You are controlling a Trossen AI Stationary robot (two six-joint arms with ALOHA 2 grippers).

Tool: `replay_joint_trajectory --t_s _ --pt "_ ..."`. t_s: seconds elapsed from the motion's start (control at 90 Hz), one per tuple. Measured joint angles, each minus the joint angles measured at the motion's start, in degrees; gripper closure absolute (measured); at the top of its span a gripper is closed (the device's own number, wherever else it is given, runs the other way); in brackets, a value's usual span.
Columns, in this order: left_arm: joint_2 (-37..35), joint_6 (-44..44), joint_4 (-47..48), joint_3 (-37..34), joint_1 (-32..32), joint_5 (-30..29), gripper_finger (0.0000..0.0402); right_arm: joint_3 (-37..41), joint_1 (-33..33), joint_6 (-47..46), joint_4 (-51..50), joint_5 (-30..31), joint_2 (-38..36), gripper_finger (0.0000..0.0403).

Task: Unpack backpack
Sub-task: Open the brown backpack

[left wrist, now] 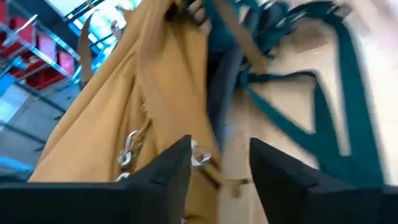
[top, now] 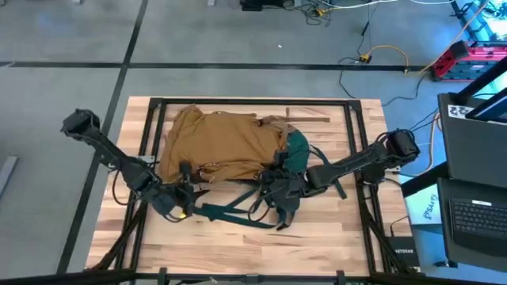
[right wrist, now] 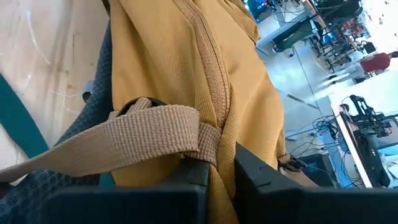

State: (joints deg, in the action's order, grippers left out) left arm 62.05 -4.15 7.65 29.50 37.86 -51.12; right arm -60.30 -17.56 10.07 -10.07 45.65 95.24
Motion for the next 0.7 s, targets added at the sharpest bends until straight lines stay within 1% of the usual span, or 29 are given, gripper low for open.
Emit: replay_joint_trajectory --t_s 0.1,0.189,0.244,0.289,0.344,0.411,0.444,0.489,0.7 --pt "0.9 -0.4 1.0 0.0 -2.7 2.3 0.0222 0.0 0.0 0.0 0.0 -0.2 0.0 0.0393" --pt "1.3 -2.4 1.8 0.0 -4.4 2.9 0.0222 0.0 0.0 0.0 0.0 -0.2 0.0 0.0393" --pt "1.3 -3.7 2.2 0.0 -4.9 2.9 0.0240 0.0 0.0 0.0 0.0 -0.2 0.0 0.0393" --pt "1.3 -4.4 2.2 0.0 -5.1 2.9 0.0264 0.0 0.0 0.0 0.0 -0.2 0.0 0.0393" --pt "1.3 -4.5 2.4 0.1 -4.8 2.9 0.0304 0.0 0.0 0.0 -0.1 -0.2 0.0 0.0393" --pt "1.3 -4.2 2.5 0.4 -4.5 3.2 0.0363 0.0 0.0 0.0 -0.1 -0.2 0.0 0.0393" --pt "1.3 -4.1 2.5 0.4 -4.3 3.2 0.0381 0.0 0.0 0.0 -0.2 -0.2 0.0 0.0393" --pt "1.3 -4.2 2.5 0.5 -3.9 3.2 0.0389 0.0 0.0 0.0 -0.2 -0.2 0.0 0.0392" --pt "1.2 -5.7 2.4 0.6 -1.4 4.5 0.0397 -0.1 -0.1 0.1 0.1 1.3 0.1 0.0392"
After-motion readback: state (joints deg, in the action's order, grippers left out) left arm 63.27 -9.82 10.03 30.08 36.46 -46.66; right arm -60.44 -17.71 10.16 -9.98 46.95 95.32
